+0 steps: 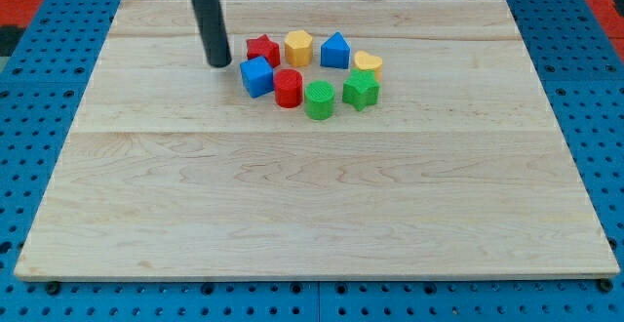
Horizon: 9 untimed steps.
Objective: Move the blue cube towards bottom right
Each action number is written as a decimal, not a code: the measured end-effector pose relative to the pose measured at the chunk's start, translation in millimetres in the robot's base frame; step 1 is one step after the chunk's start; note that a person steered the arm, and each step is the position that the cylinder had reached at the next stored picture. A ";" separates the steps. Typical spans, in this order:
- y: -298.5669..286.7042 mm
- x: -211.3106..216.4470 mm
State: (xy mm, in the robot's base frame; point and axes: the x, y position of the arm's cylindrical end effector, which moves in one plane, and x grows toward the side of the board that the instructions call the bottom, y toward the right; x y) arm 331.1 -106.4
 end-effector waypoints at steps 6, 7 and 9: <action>237.6 222.5; 108.7 286.9; 12.1 198.4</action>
State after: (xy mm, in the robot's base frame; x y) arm 529.4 -94.2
